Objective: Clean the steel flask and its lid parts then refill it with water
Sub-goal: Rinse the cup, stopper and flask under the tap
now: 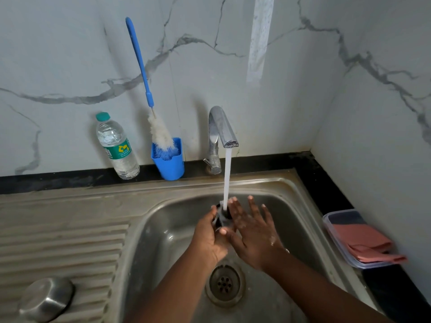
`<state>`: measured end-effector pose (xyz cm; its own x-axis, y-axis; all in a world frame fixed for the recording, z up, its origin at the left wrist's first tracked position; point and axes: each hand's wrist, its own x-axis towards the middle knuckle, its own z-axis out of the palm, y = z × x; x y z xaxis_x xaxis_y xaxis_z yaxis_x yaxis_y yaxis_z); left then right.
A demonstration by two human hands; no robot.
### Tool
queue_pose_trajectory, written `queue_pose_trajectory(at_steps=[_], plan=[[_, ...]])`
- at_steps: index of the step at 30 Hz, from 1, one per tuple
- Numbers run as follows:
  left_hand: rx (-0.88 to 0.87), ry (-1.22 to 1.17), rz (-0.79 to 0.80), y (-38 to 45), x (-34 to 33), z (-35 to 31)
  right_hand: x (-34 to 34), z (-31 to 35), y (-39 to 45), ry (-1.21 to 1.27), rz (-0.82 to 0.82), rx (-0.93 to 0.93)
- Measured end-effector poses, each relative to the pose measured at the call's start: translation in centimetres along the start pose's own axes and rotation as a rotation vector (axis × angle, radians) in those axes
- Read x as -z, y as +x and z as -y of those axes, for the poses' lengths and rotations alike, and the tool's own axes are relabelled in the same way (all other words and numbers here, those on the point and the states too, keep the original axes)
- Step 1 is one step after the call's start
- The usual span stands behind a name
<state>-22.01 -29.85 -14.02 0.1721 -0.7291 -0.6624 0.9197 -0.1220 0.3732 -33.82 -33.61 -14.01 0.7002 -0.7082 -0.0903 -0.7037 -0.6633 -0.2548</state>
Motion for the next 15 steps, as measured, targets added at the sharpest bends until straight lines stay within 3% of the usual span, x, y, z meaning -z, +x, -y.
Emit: queue_pose_trajectory(at_steps=[9, 15], plan=[[-0.032, 0.052, 0.058, 0.5, 1.0, -0.2, -1.1, -0.5, -0.7, 0.147, -0.015, 0.171], [-0.019, 0.014, 0.005, 1.3, 2.0, 0.1, -1.0, -1.6, 0.3, 0.280, -0.082, 0.045]])
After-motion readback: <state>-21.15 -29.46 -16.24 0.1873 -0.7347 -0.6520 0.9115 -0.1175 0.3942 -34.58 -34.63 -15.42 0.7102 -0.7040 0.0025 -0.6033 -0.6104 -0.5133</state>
